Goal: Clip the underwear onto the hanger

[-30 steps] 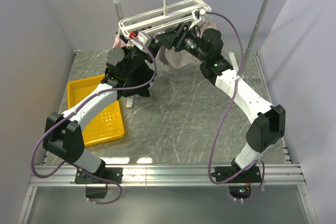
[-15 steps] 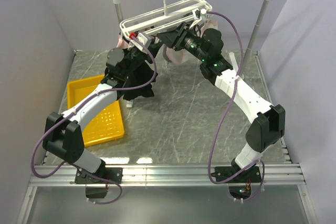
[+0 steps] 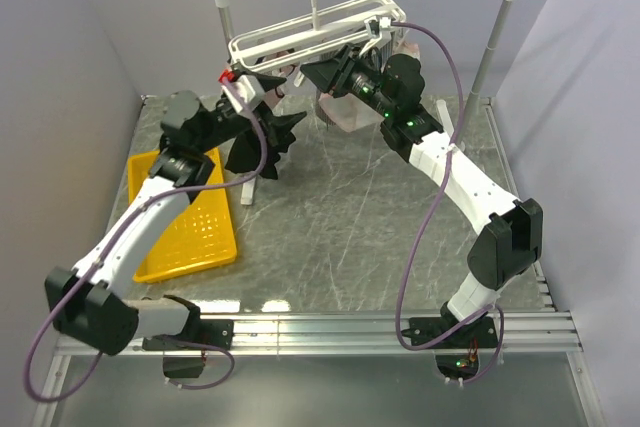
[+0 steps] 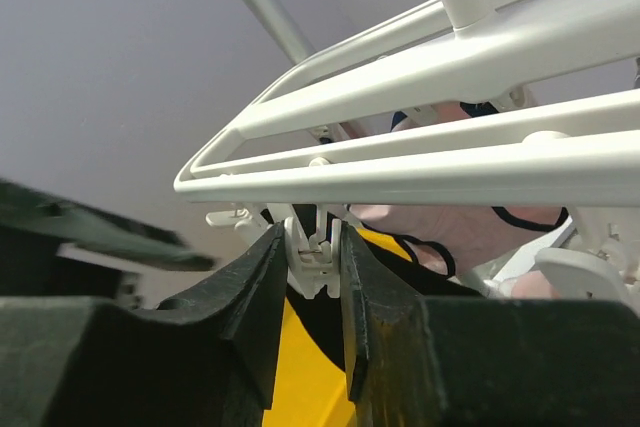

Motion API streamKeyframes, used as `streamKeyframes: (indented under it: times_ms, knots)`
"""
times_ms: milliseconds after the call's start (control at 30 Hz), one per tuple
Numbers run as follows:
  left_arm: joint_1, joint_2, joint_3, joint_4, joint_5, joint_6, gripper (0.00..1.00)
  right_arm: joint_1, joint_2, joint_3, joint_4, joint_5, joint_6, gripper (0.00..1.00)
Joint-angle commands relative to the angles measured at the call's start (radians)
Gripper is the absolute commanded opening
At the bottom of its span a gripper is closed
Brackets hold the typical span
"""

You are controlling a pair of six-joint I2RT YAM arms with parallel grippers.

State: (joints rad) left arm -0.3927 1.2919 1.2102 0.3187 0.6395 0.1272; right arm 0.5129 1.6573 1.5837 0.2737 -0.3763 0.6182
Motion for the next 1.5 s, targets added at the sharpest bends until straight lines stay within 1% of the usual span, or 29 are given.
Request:
streamKeyframes:
  times_ms: [0, 33, 133, 233, 267, 367, 500, 533, 567, 600, 633, 667, 700, 733, 767, 800, 833, 900, 933, 967, 1033, 1067, 1133, 1167, 1200, 1267, 1333, 1467]
  knots:
    - [0.017, -0.071, 0.002, -0.137, 0.152, 0.075, 0.82, 0.006, -0.005, 0.033, 0.007, -0.003, -0.034, 0.0]
    - [0.021, -0.074, 0.008, -0.182, 0.167, 0.08, 0.81, 0.006, -0.007, 0.032, 0.009, 0.002, -0.037, 0.0]
    - [0.049, -0.078, 0.04, -0.243, 0.221, 0.124, 0.77, 0.007, -0.005, 0.045, -0.011, 0.011, -0.049, 0.0]
    - [0.083, -0.059, 0.104, -0.409, 0.297, 0.271, 0.71, 0.01, -0.005, 0.056, -0.028, 0.017, -0.061, 0.0]
    - [0.09, -0.046, 0.124, -0.511, 0.334, 0.358, 0.68, 0.01, -0.008, 0.059, -0.033, 0.017, -0.066, 0.0]
    - [0.094, -0.025, 0.184, -0.644, 0.351, 0.515, 0.65, 0.012, -0.004, 0.076, -0.064, 0.034, -0.081, 0.0]
    - [0.094, -0.009, 0.221, -0.798, 0.347, 0.655, 0.66, 0.013, -0.004, 0.078, -0.064, 0.036, -0.08, 0.0]
    - [0.094, 0.001, 0.247, -0.841, 0.348, 0.699, 0.65, 0.013, -0.004, 0.079, -0.067, 0.037, -0.083, 0.0]
    - [0.094, 0.012, 0.27, -0.892, 0.348, 0.813, 0.65, 0.013, -0.005, 0.082, -0.068, 0.036, -0.086, 0.0]
    - [0.094, 0.024, 0.291, -1.003, 0.348, 0.868, 0.65, 0.015, -0.002, 0.087, -0.073, 0.039, -0.087, 0.0]
    - [0.094, 0.053, 0.348, -1.067, 0.344, 1.002, 0.65, 0.015, -0.001, 0.091, -0.089, 0.046, -0.097, 0.0]
    - [0.091, 0.07, 0.379, -1.143, 0.336, 1.072, 0.66, 0.013, 0.002, 0.099, -0.094, 0.047, -0.1, 0.0]
    - [0.086, 0.087, 0.408, -1.203, 0.301, 1.135, 0.67, 0.013, 0.004, 0.102, -0.099, 0.048, -0.104, 0.0]
    - [0.078, 0.118, 0.457, -1.319, 0.275, 1.194, 0.71, 0.016, 0.007, 0.105, -0.106, 0.051, -0.106, 0.0]
    - [0.059, 0.132, 0.474, -1.366, 0.24, 1.321, 0.74, 0.015, 0.009, 0.11, -0.11, 0.048, -0.106, 0.0]
    - [0.046, 0.141, 0.485, -1.401, 0.212, 1.369, 0.76, 0.016, 0.01, 0.111, -0.111, 0.047, -0.106, 0.0]
    - [0.037, 0.144, 0.483, -1.44, 0.151, 1.441, 0.78, 0.015, 0.009, 0.11, -0.113, 0.047, -0.109, 0.0]
    - [0.005, 0.135, 0.462, -1.457, 0.102, 1.512, 0.79, 0.016, 0.006, 0.105, -0.111, 0.047, -0.112, 0.0]
    - [-0.009, 0.118, 0.428, -1.461, 0.039, 1.546, 0.76, 0.018, 0.009, 0.107, -0.116, 0.045, -0.118, 0.0]
    - [-0.04, 0.11, 0.411, -1.474, 0.01, 1.615, 0.72, 0.018, 0.01, 0.108, -0.119, 0.042, -0.121, 0.0]
    - [-0.075, 0.09, 0.368, -1.492, -0.053, 1.67, 0.65, 0.018, 0.016, 0.114, -0.132, 0.037, -0.13, 0.0]
    - [-0.107, 0.089, 0.359, -1.517, -0.11, 1.706, 0.64, 0.016, 0.018, 0.114, -0.134, 0.034, -0.13, 0.0]
    - [-0.141, 0.101, 0.356, -1.538, -0.17, 1.72, 0.64, 0.018, 0.018, 0.113, -0.131, 0.031, -0.133, 0.0]
    - [-0.156, 0.112, 0.364, -1.549, -0.229, 1.718, 0.64, 0.018, 0.018, 0.111, -0.13, 0.028, -0.133, 0.0]
    - [-0.178, 0.122, 0.373, -1.582, -0.254, 1.718, 0.64, 0.018, 0.019, 0.11, -0.13, 0.027, -0.133, 0.0]
    - [-0.205, 0.167, 0.423, -1.622, -0.328, 1.714, 0.65, 0.018, 0.016, 0.105, -0.126, 0.025, -0.132, 0.0]
    - [-0.216, 0.208, 0.474, -1.679, -0.368, 1.715, 0.65, 0.018, 0.013, 0.102, -0.125, 0.027, -0.137, 0.0]
    - [-0.232, 0.23, 0.471, -1.663, -0.475, 1.721, 0.65, 0.018, 0.009, 0.093, -0.122, 0.024, -0.14, 0.0]
